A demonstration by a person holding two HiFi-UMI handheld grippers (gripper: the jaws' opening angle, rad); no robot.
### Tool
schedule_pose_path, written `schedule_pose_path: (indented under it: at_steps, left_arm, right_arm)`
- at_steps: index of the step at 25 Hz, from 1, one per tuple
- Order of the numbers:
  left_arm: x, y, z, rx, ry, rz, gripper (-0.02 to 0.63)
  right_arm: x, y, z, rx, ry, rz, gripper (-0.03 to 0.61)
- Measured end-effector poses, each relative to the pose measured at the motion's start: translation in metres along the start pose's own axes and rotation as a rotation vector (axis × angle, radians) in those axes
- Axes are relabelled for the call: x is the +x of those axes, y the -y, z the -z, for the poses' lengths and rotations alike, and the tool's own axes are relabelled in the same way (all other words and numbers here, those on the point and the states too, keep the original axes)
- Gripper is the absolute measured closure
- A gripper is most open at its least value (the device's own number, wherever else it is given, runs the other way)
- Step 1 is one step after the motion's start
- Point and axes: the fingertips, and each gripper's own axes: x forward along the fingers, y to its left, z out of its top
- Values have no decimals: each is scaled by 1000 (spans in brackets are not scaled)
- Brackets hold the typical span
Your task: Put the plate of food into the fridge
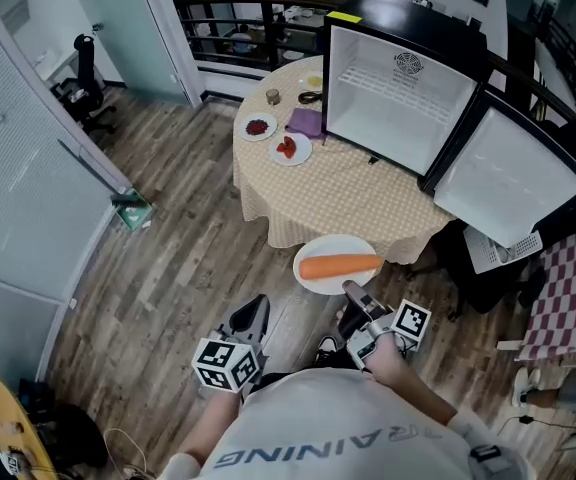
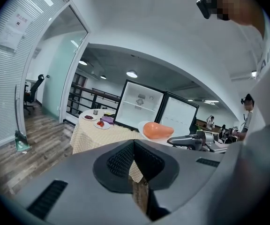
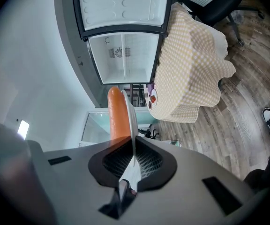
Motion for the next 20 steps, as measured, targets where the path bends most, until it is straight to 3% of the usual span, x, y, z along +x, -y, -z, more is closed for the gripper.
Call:
schedule_pose_path:
  at_steps: [9,20]
  left_arm:
    - [56,14,-14,-1,0,-11,606]
    - [101,10,-22,14,-40,36,606]
  right_arm:
    - [7,0,-62,5,8,-10,545]
    - [13,14,-99,46,83,6,545]
